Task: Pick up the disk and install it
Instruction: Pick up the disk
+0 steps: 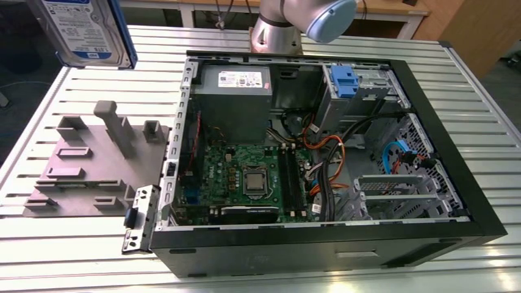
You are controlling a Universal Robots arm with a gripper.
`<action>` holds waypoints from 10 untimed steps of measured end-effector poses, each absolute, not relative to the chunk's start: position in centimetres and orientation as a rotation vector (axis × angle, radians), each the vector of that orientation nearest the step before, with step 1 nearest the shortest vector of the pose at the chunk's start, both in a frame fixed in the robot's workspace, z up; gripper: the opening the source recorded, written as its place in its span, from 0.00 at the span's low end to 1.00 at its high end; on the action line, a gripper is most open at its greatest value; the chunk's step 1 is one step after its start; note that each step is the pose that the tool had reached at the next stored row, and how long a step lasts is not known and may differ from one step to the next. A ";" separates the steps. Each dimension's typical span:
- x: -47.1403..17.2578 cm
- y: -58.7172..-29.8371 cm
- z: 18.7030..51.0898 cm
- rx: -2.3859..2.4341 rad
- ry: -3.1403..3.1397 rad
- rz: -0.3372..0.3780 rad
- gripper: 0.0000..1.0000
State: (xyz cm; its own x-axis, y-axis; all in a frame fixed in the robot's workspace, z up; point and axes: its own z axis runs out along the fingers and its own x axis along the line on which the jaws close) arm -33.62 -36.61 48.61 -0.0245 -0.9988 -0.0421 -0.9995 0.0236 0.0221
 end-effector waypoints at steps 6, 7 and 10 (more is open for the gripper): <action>-33.1 -36.6 48.6 -2.184 2.237 0.071 0.35; -33.1 -36.6 48.6 -2.184 2.237 0.071 0.35; -33.0 -36.6 48.6 -2.184 2.237 0.071 0.35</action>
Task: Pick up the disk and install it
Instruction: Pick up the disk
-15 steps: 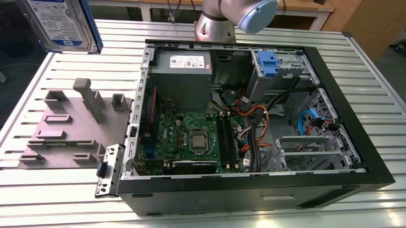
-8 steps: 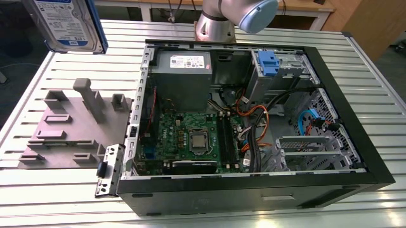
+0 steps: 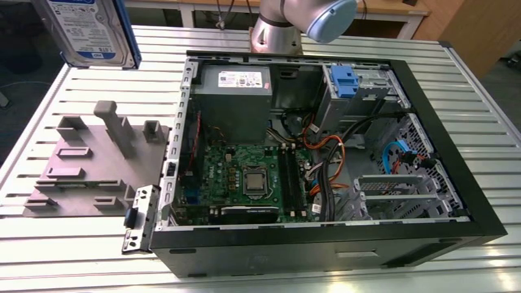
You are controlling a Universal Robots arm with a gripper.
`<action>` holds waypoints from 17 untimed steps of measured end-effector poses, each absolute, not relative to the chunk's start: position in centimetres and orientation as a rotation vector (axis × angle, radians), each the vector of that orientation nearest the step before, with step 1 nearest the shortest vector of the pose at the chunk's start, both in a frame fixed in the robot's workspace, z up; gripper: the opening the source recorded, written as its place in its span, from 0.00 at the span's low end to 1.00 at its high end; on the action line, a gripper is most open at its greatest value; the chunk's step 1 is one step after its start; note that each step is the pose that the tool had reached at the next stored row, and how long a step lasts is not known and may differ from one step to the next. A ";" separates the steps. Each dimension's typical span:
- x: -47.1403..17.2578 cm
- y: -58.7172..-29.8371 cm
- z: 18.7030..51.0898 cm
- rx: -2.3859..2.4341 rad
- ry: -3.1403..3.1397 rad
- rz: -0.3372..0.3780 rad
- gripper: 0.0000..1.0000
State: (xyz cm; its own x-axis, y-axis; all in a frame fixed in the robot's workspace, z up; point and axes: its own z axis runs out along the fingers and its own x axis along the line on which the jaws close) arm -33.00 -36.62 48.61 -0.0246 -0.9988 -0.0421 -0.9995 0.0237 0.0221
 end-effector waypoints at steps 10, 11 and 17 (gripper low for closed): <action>-33.0 -36.6 48.7 -2.184 2.237 0.071 0.35; -33.0 -36.6 48.7 -2.184 2.237 0.071 0.35; -32.5 -36.6 48.7 -2.184 2.237 0.071 0.35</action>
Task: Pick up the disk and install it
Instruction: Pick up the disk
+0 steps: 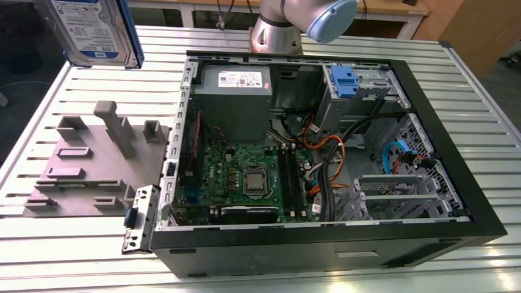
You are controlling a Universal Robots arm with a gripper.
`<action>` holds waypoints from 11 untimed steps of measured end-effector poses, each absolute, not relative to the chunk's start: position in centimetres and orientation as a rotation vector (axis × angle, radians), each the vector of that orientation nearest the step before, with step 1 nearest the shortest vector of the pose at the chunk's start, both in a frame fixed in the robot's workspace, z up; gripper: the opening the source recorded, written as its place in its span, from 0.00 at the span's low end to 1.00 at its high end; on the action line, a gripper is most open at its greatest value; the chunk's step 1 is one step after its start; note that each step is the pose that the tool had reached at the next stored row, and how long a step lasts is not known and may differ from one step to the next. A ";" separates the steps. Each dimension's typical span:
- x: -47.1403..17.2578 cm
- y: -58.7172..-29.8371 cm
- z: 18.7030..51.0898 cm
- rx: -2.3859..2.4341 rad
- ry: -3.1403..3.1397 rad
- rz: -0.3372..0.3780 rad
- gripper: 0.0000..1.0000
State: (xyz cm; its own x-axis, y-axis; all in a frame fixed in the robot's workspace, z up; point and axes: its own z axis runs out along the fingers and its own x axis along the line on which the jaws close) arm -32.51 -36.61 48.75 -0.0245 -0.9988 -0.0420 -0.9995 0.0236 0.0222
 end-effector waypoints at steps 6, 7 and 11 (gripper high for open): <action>-31.4 -36.6 48.7 -2.184 2.237 0.071 0.35; -31.2 -36.6 48.7 -2.184 2.237 0.071 0.35; -30.1 -36.6 48.7 -2.184 2.237 0.071 0.35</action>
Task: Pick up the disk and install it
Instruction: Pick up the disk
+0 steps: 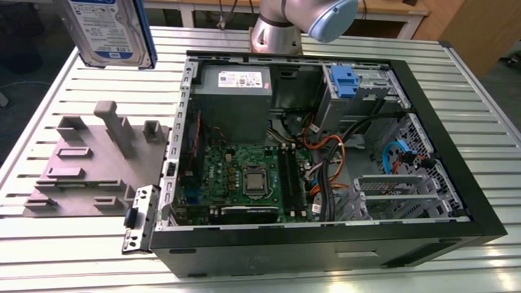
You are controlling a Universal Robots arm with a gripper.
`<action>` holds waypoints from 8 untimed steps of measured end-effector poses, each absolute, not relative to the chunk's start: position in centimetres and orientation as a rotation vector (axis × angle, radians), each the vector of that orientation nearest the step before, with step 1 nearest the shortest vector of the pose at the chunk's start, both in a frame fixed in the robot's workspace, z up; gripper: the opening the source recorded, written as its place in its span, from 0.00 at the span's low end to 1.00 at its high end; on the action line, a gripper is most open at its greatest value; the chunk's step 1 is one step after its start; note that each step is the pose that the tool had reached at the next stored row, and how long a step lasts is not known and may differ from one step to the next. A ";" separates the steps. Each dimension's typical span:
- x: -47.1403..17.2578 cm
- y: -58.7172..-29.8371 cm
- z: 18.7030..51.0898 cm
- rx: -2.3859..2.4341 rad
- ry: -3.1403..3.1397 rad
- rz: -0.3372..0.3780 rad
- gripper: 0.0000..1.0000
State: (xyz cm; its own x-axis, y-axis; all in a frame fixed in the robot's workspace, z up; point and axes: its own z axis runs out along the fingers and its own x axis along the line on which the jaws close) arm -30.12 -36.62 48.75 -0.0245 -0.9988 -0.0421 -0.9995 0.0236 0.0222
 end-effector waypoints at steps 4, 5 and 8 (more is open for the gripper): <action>-28.8 -36.6 48.7 -2.184 2.237 0.071 0.35; -28.5 -36.6 48.7 -2.184 2.237 0.071 0.35; -27.3 -36.6 48.7 -2.184 2.237 0.071 0.35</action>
